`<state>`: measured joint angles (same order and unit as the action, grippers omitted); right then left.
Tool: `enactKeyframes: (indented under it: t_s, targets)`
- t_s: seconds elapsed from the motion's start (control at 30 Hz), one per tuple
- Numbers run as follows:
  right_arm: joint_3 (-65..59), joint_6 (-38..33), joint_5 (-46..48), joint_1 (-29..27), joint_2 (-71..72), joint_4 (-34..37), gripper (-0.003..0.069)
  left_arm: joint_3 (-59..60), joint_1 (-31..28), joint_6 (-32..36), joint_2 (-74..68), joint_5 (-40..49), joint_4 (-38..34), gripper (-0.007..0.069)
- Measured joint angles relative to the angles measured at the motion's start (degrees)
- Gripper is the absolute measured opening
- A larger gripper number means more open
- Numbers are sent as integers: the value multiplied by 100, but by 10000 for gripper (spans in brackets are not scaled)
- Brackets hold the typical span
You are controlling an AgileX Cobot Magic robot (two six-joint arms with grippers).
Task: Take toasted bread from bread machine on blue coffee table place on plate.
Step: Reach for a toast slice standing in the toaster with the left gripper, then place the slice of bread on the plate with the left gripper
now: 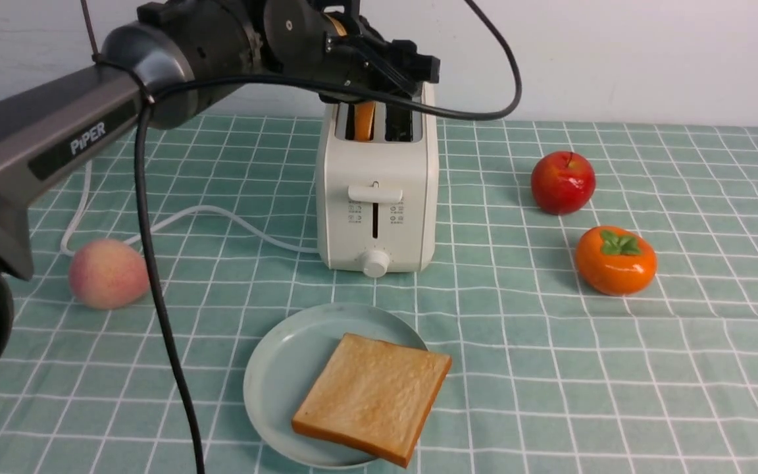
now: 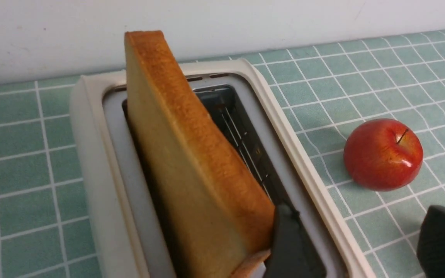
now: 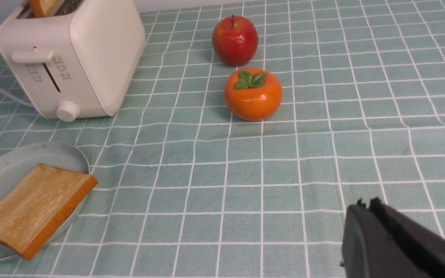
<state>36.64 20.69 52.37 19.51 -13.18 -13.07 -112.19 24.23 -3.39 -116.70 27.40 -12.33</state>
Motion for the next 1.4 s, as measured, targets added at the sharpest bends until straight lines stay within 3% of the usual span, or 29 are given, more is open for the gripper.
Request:
enactKeyframes:
  t_s: [0.27,0.47,0.67,0.8,0.9,1.0,1.03,1.07,1.2,1.4]
  targets:
    - [-1,0,60,0,0,0,-1,0,-7,-177,462,271,864,437]
    - [-1,0,92,0,0,0,1,0,-7,-329,202,202,931,438]
    - [-6,0,97,0,0,0,6,0,-7,-473,-284,108,937,521]
    - [-6,0,97,0,0,0,9,0,-11,-574,-419,24,969,527]
    - [-6,0,97,0,0,0,12,0,-11,-586,-485,-1,1053,398]
    - [-6,0,97,0,0,0,14,0,-11,-586,-391,109,1355,113]
    - [-6,0,97,0,0,0,14,0,-11,-586,-378,134,1386,113]
    - [-6,0,91,0,0,0,15,7,-18,-587,-212,316,1614,55]
    - [-6,0,91,0,0,0,17,22,-26,-593,371,821,1871,72]
    - [-6,0,85,0,0,-15,22,-4,-31,-571,1931,2666,1902,72]
